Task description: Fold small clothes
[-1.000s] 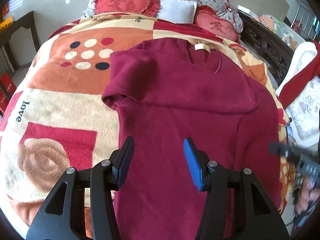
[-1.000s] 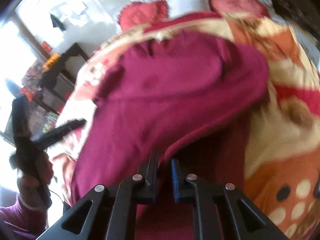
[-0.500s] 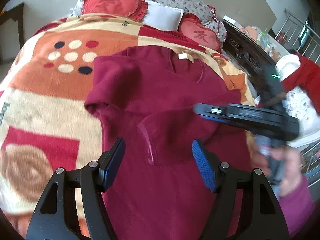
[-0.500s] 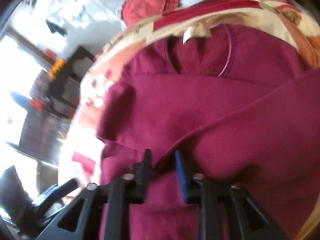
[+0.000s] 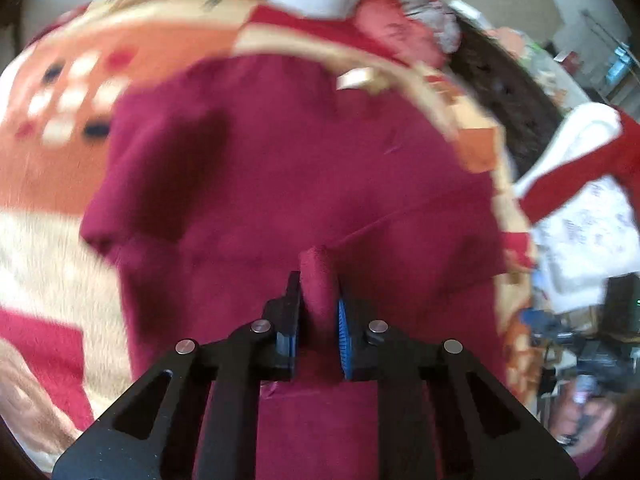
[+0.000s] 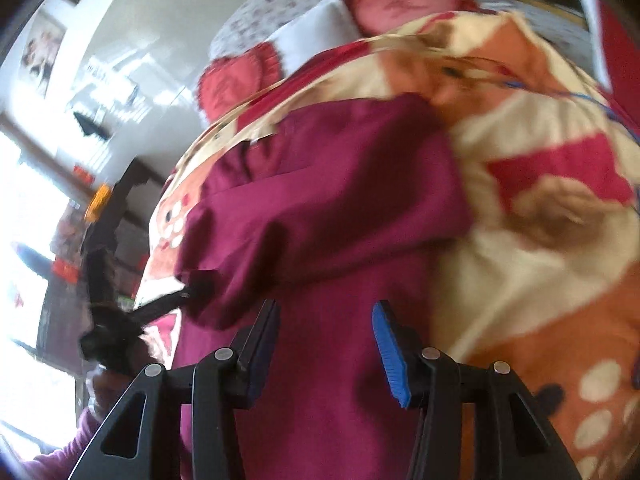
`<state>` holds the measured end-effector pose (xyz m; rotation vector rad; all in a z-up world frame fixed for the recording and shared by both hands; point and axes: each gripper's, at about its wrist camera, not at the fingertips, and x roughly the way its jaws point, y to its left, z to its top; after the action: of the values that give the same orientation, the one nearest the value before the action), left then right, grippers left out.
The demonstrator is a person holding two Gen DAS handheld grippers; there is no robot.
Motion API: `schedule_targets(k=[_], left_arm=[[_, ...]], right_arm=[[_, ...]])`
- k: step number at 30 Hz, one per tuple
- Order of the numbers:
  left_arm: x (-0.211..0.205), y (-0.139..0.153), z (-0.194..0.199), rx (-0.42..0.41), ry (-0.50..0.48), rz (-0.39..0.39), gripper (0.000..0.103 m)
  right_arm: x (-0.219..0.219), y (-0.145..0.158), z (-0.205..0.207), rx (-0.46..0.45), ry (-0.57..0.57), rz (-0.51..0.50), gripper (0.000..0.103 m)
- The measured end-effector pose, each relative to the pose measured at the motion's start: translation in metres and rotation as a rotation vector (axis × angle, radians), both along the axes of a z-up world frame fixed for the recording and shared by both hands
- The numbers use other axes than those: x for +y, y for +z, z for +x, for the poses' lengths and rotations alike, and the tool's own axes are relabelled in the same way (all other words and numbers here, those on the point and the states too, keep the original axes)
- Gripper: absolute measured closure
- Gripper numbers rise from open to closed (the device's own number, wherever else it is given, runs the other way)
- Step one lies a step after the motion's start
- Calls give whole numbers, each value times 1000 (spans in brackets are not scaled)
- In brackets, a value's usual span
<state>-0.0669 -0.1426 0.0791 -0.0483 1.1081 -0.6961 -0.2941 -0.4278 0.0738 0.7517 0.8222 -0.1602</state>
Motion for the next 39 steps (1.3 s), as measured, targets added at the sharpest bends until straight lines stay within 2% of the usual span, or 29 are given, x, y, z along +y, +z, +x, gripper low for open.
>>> schedule_targets(k=[3, 6, 8, 9, 10, 12, 15, 18, 20, 25, 26, 27, 28, 29, 30, 31, 32, 33, 34, 35, 36, 38, 39], left_arm=[[-19, 64, -7, -112, -66, -44, 92], [-23, 116, 1, -169, -78, -88, 92], [-15, 144, 14, -186, -53, -113, 92], [-8, 150, 24, -181, -34, -104, 92], [-1, 151, 31, -181, -12, -92, 92], [11, 143, 46, -187, 33, -50, 92], [28, 95, 72, -104, 112, 11, 92], [39, 37, 90, -1, 156, 33, 92], [44, 9, 94, 6, 177, 54, 92], [42, -2, 89, -32, 147, 69, 92], [40, -2, 89, -49, 138, 87, 92], [38, -1, 89, -65, 131, 97, 92], [36, 2, 88, -86, 120, 99, 92], [34, 5, 88, -96, 115, 93, 90], [32, 8, 89, -106, 111, 77, 81], [31, 8, 90, -114, 108, 58, 76], [30, 5, 90, -127, 119, 60, 66], [28, -1, 93, -140, 137, 96, 62], [25, -9, 95, -141, 150, 151, 62], [23, -19, 99, -123, 154, 198, 62], [23, -26, 102, -101, 160, 217, 62], [31, -28, 101, -92, 179, 193, 62], [34, -26, 99, -99, 182, 186, 62]], right_arm=[[-17, -5, -14, 7, -51, 4, 57], [-27, -2, -17, -6, -77, -1, 57], [-30, 3, -11, -4, -89, -29, 56], [-32, 7, -8, -9, -100, -52, 51], [-35, 11, -6, -14, -110, -66, 43], [-43, 18, 0, -28, -141, -91, 34], [-60, 19, 18, -35, -172, -103, 32], [-76, 11, 46, -2, -174, -98, 32], [-80, 2, 70, 34, -151, -101, 32], [-83, -22, 115, 90, -93, -109, 32], [-82, -29, 122, 94, -68, -96, 36], [-81, -34, 127, 97, -56, -92, 60], [-81, -37, 130, 97, -45, -97, 74], [-77, -30, 129, 85, -45, -143, 79], [-74, -22, 127, 78, -47, -194, 93], [-73, -10, 121, 57, -55, -255, 94], [-77, -3, 116, 48, -87, -292, 95], [-83, 0, 112, 52, -122, -316, 95], [-90, -1, 109, 54, -144, -310, 95], [-98, -10, 109, 66, -145, -261, 95], [-103, -22, 113, 100, -146, -232, 95], [-99, -40, 121, 152, -113, -227, 95], [-97, -39, 121, 146, -111, -226, 95]])
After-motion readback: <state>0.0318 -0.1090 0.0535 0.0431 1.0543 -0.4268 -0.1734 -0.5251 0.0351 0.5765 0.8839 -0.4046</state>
